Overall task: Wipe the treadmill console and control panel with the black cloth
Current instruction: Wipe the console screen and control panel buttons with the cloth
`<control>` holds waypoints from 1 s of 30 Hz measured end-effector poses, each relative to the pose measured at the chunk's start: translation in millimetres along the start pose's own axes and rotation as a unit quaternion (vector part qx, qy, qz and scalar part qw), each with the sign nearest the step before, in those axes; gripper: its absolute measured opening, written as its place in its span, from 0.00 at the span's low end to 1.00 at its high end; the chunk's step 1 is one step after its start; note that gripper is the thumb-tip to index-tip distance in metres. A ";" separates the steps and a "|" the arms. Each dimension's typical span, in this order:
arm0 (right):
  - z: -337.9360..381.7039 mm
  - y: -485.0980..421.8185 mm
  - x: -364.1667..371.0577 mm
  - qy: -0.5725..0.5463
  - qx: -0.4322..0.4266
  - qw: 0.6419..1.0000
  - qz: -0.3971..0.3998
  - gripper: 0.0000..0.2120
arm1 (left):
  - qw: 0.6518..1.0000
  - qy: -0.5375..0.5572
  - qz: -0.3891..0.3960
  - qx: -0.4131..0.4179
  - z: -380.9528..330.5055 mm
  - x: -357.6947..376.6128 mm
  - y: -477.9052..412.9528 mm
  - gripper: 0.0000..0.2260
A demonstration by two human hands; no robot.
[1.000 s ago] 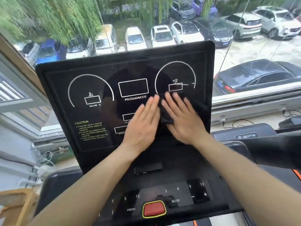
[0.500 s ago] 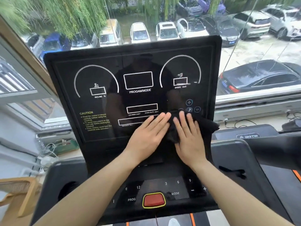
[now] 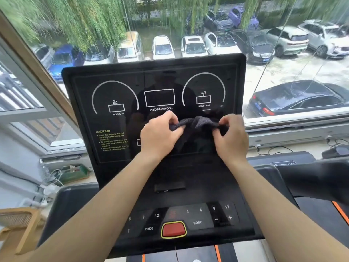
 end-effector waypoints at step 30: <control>3.9 -49.7 21.6 0.279 -0.193 0.935 -0.103 0.10 | 0.904 -0.211 -0.221 0.298 -43.9 48.4 -45.1 0.05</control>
Point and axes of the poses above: each hand's wrist, its own y-axis away from the middle knuckle, its own x-axis out of the palm, z = x × y, the point moved 4 cm from there along -y, towards the middle knuckle, and after that the axes turned 7 degrees about z, right-handed, at the moved point
